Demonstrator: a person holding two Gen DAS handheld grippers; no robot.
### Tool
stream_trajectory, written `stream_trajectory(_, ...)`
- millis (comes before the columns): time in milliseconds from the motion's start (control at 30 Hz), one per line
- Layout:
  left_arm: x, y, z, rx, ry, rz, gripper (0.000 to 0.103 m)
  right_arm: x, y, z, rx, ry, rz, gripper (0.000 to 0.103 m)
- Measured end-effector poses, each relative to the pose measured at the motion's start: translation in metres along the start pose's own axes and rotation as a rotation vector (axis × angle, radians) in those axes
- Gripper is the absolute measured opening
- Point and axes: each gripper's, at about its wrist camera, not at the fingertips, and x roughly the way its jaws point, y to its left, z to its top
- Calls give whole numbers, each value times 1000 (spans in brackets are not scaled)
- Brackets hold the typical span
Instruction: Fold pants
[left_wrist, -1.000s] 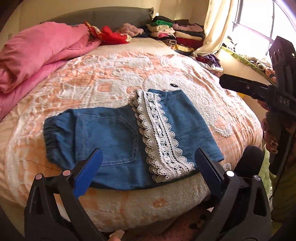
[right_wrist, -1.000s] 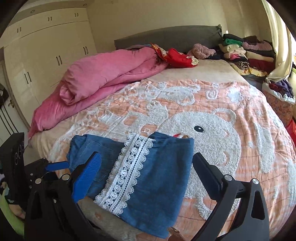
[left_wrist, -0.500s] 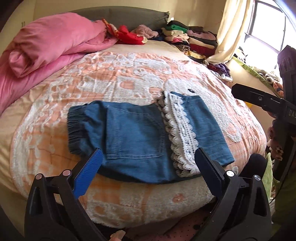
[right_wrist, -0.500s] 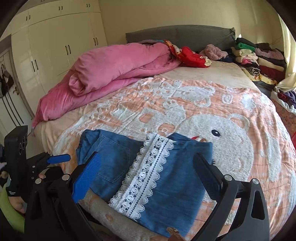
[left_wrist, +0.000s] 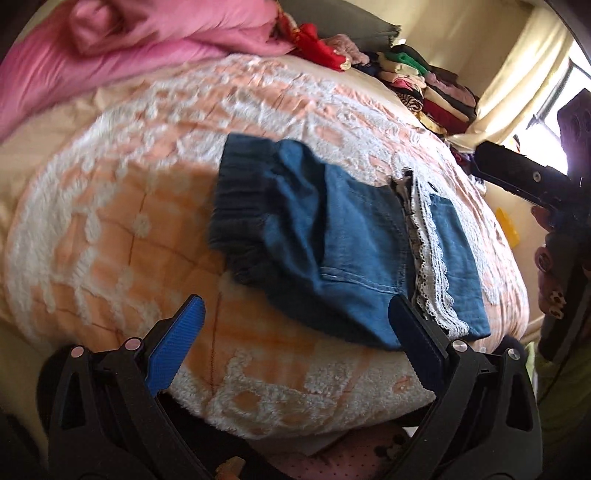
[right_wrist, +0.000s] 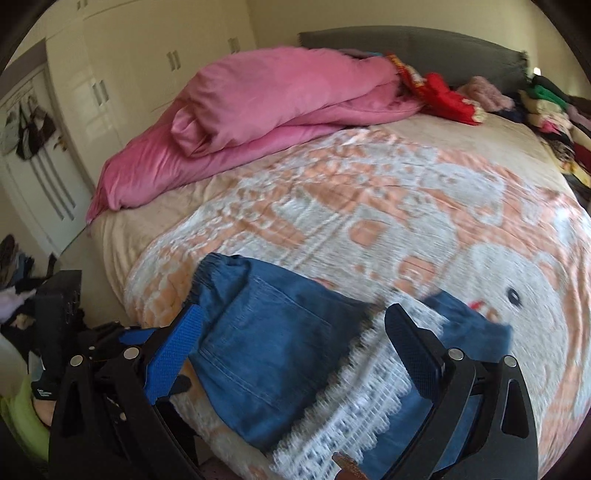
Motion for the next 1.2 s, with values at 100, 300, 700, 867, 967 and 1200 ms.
stream_trajectory(100,10,9,-1,-35,18,-28,93,23,12,11,-49,42,18,99)
stream_trajectory(300,21,12,-1,-90,10,-121,81,68,34,22,-140,124,38,99)
stream_trajectory(700,35,17,-1,-127,27,-156,65,168,59,32,-240,300,115,88)
stream_trajectory(867,34,13,-2,-132,22,-174,78,169,52,27,-200,310,242,45)
stream_trajectory(967,28,7,-1,-133,0,-189,84,142,31,30,-125,246,340,35)
stream_trajectory(1200,25,-30,9,-86,-9,-288,93,55,-39,31,3,54,497,34)
